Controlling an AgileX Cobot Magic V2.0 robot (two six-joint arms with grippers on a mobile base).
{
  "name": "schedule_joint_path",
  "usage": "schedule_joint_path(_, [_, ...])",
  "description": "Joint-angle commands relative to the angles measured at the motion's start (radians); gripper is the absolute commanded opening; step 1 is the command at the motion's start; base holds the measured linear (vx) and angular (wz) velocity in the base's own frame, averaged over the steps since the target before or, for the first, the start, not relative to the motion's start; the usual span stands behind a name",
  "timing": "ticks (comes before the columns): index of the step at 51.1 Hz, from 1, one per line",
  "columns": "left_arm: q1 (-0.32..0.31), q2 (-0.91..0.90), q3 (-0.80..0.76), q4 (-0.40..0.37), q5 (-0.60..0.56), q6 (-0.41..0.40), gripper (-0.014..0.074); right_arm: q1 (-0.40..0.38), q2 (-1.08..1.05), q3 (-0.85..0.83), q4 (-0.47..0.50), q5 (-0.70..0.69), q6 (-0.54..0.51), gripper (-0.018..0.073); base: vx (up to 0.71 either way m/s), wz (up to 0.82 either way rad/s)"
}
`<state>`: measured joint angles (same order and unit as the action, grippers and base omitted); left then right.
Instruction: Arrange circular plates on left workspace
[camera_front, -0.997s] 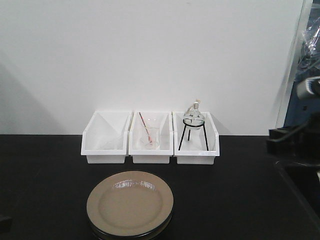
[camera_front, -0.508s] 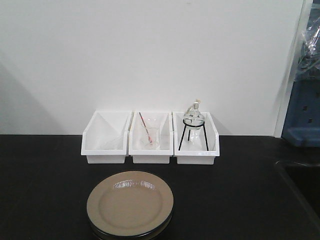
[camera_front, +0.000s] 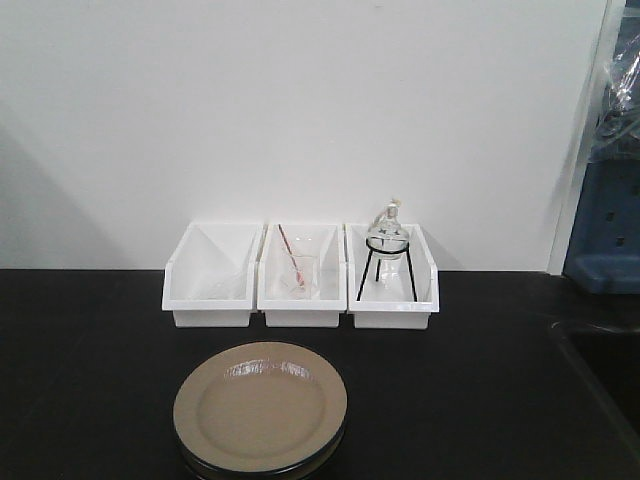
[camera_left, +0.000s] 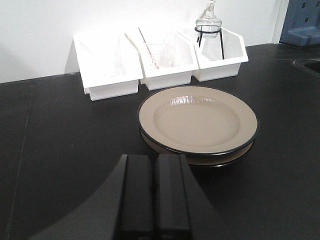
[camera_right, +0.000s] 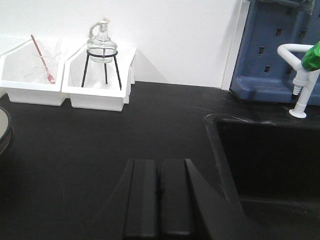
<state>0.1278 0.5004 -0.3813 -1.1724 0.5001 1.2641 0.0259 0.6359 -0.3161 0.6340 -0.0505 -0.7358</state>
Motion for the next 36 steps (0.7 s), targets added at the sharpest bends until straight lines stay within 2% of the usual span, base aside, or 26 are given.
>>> schedule_joint_path(1, [-0.006,0.006,-0.028,-0.05,-0.025,0.001,0.0,-0.004,-0.003,-0.031,-0.001,-0.072,-0.009,-0.0003,0.0,0.0])
schedule_joint_path(18, [-0.006,-0.041,-0.02,-0.053,-0.04,0.001,0.0,-0.004,-0.003,-0.031,-0.001,-0.072,-0.009,-0.0003,0.0,0.0])
schedule_joint_path(25, [-0.006,-0.107,0.028,-0.141,-0.126,0.001,0.0,-0.004,-0.003,-0.031,-0.001,-0.072,-0.009,-0.0003,0.0,0.0])
schedule_joint_path(27, [-0.006,-0.132,0.049,-0.14,-0.141,0.001,0.0,-0.004,-0.003,-0.031,-0.001,-0.072,-0.009,-0.0003,0.0,0.0])
schedule_joint_path(31, [-0.006,-0.202,0.089,-0.07,-0.118,-0.012,0.0,-0.004,-0.003,-0.031,-0.001,-0.072,-0.009,-0.0003,0.0,0.0])
schedule_joint_path(36, [-0.006,-0.292,0.13,0.157,-0.032,-0.122,0.0,-0.004,-0.003,-0.031,-0.001,-0.072,-0.009,-0.0003,0.0,0.0])
